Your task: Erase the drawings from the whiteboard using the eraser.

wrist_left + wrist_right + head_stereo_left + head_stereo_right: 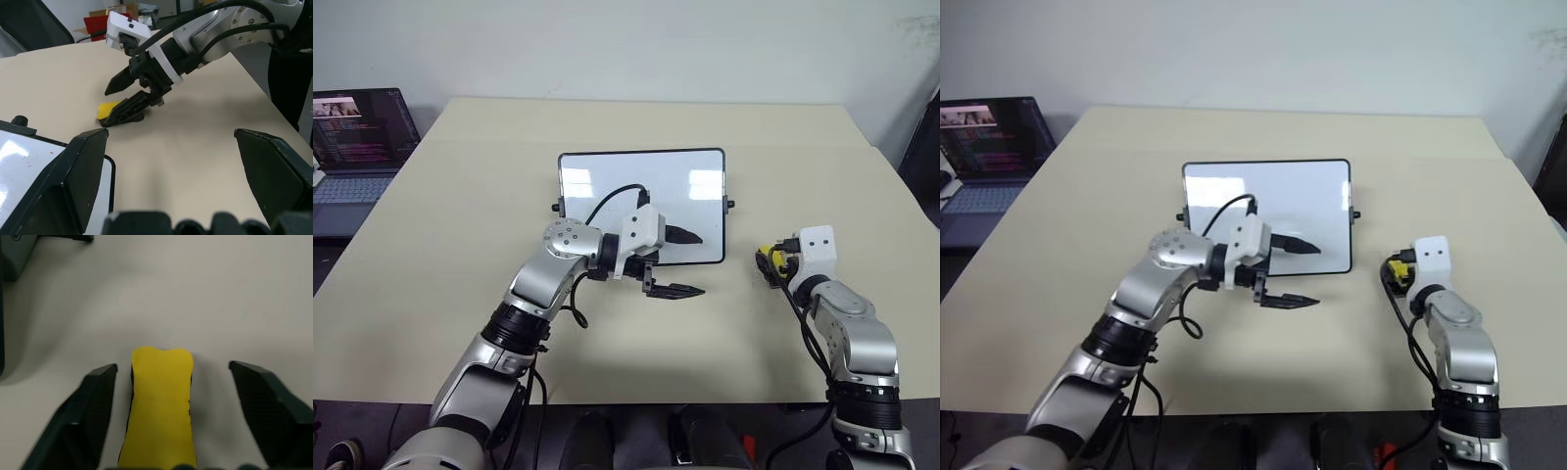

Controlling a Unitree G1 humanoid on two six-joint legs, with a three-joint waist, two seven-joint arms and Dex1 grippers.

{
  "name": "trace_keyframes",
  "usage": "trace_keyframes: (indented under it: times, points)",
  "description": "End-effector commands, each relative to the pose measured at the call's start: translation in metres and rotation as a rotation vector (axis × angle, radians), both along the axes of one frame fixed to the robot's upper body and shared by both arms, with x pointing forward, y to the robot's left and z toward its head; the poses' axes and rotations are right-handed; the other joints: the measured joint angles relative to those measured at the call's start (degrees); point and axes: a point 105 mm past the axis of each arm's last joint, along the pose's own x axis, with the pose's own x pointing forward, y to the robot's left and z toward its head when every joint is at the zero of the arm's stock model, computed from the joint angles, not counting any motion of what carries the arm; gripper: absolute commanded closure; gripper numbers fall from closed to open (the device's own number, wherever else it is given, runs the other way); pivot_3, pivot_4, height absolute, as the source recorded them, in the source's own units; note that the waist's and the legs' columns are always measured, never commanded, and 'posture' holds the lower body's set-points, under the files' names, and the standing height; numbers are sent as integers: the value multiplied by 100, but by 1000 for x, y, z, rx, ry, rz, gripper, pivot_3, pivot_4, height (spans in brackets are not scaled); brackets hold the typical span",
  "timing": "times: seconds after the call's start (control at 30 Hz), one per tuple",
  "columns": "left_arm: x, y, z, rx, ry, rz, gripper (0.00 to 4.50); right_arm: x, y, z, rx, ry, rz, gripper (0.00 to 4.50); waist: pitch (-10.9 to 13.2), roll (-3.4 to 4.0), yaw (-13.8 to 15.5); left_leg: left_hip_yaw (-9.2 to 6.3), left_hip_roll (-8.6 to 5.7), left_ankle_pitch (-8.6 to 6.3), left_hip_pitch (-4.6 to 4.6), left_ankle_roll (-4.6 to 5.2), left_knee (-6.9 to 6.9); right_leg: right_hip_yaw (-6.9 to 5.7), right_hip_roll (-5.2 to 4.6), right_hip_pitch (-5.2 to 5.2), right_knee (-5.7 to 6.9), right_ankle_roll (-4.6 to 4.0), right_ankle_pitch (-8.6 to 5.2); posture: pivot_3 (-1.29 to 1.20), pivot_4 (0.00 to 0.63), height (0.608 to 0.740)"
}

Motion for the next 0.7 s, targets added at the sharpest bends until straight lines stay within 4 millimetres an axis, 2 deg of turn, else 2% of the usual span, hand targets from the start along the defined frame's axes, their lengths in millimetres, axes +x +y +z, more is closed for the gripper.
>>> trace_keyframes:
  times: [0.03,0.17,0.23,0.27,0.3,0.4,0.43,0.53,0.63,0.7]
  points:
    - [3,6,17,-66,-33,55,0,2,-3,30,8,-127,-2,43,0,0,-3,1,0,0,0,0,0,1,0,0,0,0,0,0,150,740]
    - [6,37,18,-149,1,241,0,-15,16,60,28,-267,99,43,1,5,-19,1,6,0,1,1,-1,3,-4,-1,1,0,0,0,150,740]
    - [0,59,14,-165,21,332,0,-30,27,65,52,-296,141,43,0,7,-35,-3,15,-3,3,0,-8,3,-6,-2,1,-1,-1,0,150,740]
    - [-2,62,13,-169,31,360,0,-34,27,66,63,-301,148,43,0,7,-27,-8,18,-5,4,-1,-10,-1,-6,-2,5,-4,-2,0,150,740]
    - [-2,74,12,-195,38,437,0,-42,28,66,34,-323,139,43,0,7,-7,-13,20,-5,4,-2,-13,-8,-5,-2,4,-5,-3,0,150,740]
    - [-4,107,10,-323,72,692,0,-62,32,60,-19,-386,122,43,-3,8,18,-17,21,-6,2,-4,-11,-11,-20,0,3,7,-11,0,150,740]
    - [-4,108,10,-350,79,743,0,-65,27,58,-20,-391,110,43,-3,8,22,-18,32,-6,3,-4,-12,-11,-35,1,4,21,-19,0,150,740]
    - [-14,137,-4,-433,30,1034,0,-83,29,44,61,-434,98,43,-11,3,26,-14,11,-7,2,-8,7,1,-57,7,5,35,-15,0,150,740]
    - [-30,170,-14,-467,-70,1307,0,-90,36,26,154,-426,128,43,-18,-7,11,-11,8,-10,15,-9,7,23,-66,22,-13,49,-7,0,150,740]
    - [-36,182,-17,-455,-143,1432,0,-89,34,16,159,-409,159,43,-18,-7,-3,-5,10,-10,21,-8,8,32,-64,21,-15,53,-3,0,150,740]
